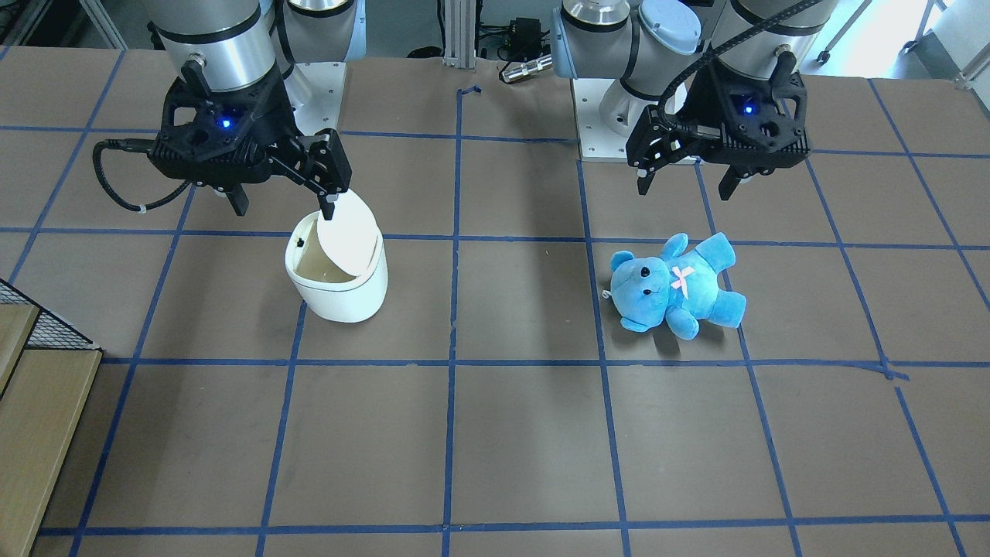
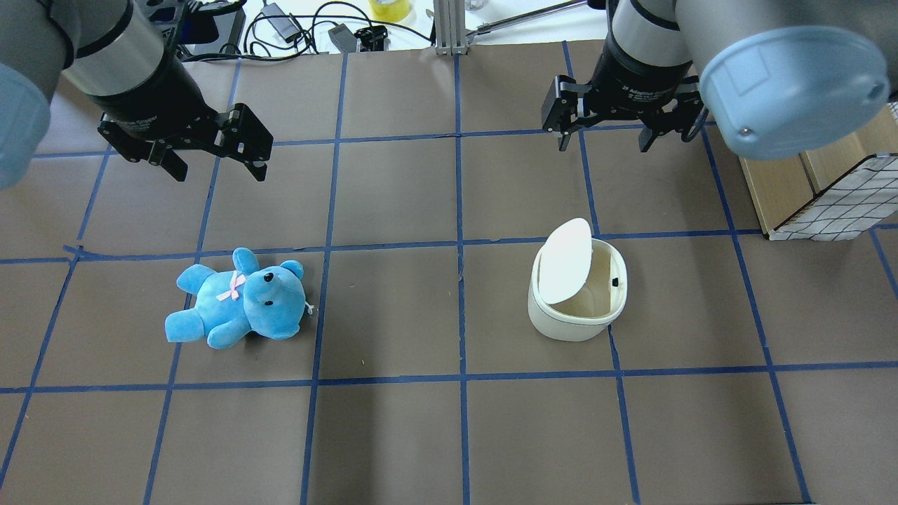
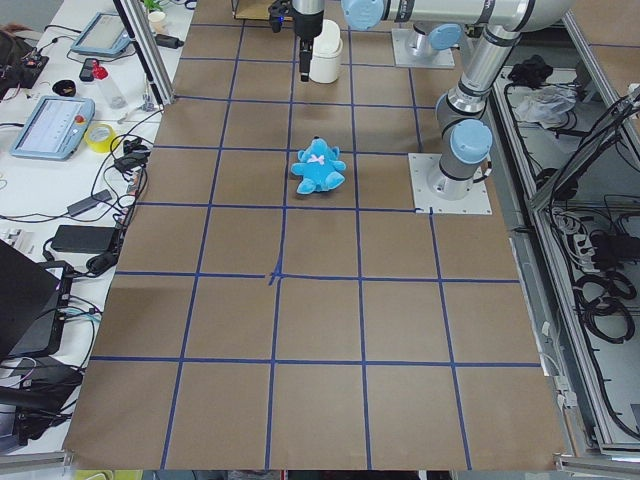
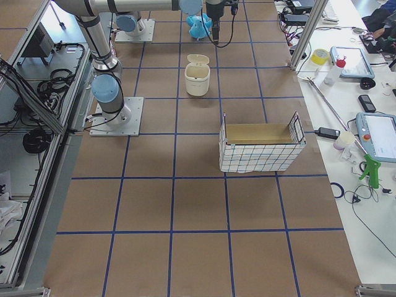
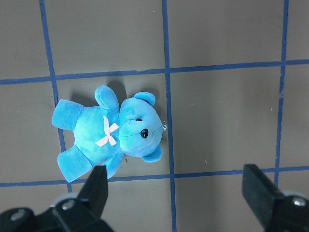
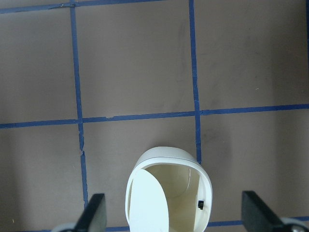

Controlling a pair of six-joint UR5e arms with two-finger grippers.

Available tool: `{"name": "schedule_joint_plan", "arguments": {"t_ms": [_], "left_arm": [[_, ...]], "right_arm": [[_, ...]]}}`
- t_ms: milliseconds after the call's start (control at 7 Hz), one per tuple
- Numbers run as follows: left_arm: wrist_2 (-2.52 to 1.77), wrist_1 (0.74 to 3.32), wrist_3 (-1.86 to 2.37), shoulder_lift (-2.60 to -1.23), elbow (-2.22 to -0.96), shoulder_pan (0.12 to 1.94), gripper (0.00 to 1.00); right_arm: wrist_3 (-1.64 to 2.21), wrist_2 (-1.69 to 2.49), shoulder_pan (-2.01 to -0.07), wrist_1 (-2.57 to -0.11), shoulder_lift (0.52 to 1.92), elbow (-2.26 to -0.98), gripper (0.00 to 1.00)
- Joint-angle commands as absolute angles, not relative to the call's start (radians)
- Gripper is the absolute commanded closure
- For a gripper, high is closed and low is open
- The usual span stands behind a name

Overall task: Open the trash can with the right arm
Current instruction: 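Raise the right gripper away from the opened trash can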

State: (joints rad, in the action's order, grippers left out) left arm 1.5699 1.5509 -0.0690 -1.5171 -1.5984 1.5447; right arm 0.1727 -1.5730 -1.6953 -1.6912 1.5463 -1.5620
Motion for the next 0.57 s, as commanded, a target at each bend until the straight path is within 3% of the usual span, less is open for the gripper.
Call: {"name": "schedule_joint_plan", "arguments": {"t_ms": [0,429], "left_arm": [[1.569,1.551,-0.069,-1.517,-1.598,1.545,0.0],[1.569,1.551,-0.069,-1.517,-1.598,1.545,0.0]], "right_arm": [[0.137,-1.58,-1.697,-1.672,1.548,-1.554,0.0],[0.137,-1.592,-1.698,-1.672,1.551,-1.557,0.0]]}}
